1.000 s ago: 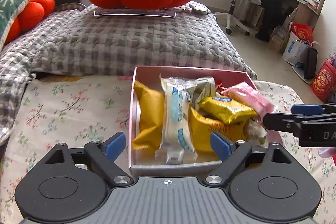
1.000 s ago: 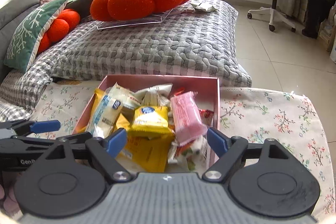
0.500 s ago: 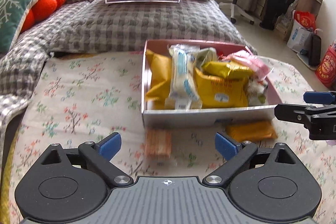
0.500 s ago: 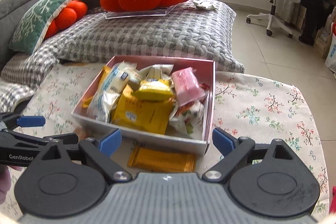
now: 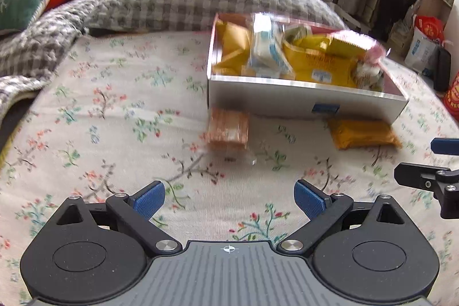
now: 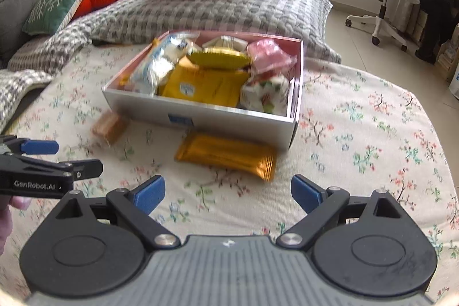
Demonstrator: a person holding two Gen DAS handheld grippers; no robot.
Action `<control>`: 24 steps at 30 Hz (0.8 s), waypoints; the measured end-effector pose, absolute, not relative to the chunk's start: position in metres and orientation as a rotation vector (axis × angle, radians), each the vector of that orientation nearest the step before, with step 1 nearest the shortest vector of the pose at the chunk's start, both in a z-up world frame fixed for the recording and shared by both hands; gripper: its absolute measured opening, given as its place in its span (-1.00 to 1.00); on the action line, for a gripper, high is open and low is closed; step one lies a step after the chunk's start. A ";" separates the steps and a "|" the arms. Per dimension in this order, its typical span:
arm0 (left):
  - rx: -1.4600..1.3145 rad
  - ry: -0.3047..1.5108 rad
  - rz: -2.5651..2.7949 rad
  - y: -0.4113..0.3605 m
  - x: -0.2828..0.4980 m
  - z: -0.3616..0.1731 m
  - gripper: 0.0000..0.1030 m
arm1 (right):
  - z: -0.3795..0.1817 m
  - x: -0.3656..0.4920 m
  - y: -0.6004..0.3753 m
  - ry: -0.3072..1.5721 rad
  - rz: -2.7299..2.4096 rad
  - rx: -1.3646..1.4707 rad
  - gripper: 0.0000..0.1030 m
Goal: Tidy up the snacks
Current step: 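Open both grippers to release the snacks and withdraw from the box, then grasp the brown wafer cake with the left gripper while the right grasps the gold bar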
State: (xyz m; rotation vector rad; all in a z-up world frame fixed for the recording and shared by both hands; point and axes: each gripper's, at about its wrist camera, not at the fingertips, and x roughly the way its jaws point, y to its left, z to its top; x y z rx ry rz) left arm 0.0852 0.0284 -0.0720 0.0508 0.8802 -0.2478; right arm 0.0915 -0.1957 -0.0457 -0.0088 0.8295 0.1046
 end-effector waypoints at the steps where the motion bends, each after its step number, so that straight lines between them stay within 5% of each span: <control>1: 0.065 0.881 -0.248 0.027 0.087 -0.076 0.90 | -0.050 0.091 -0.196 0.833 0.106 -0.015 0.82; 16: 0.130 0.773 -0.259 0.019 0.111 -0.087 0.90 | -0.078 0.119 -0.201 0.828 0.154 -0.024 0.84; 19: 0.127 0.764 -0.254 0.019 0.114 -0.086 0.76 | -0.076 0.124 -0.197 0.819 0.185 -0.022 0.72; 24: 0.126 0.760 -0.238 0.020 0.116 -0.081 0.25 | -0.074 0.118 -0.182 0.825 0.245 -0.055 0.35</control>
